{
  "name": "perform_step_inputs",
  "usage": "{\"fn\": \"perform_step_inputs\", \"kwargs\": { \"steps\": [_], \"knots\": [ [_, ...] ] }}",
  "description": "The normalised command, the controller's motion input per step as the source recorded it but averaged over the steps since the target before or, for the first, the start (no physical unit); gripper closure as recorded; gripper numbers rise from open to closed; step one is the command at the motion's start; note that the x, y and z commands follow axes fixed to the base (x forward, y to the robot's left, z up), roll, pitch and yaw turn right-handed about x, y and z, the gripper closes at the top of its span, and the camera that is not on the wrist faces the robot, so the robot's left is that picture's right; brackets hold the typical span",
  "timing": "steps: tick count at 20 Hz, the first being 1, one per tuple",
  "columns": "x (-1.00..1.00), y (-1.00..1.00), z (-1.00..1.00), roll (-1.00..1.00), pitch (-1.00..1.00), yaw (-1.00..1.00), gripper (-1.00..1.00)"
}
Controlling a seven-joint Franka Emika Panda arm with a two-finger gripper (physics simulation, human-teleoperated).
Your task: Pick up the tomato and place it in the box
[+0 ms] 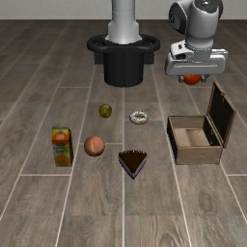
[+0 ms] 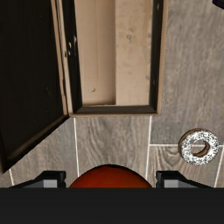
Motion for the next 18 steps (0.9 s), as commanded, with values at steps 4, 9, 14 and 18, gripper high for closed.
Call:
{"fn": "perform_step_inputs", "kwargs": {
  "steps": [4, 9, 14, 18],
  "knots": [
    [1.0, 0.0, 0.0, 0.0, 0.0, 0.0, 1.0],
    [1.0, 0.0, 0.0, 0.0, 0.0, 0.0, 1.0],
    [0.4, 0.0, 0.0, 0.0, 0.0, 0.0, -1.0],
    [0.0, 0.0, 0.0, 0.0, 0.0, 0.0, -1.0]
  ]
}}
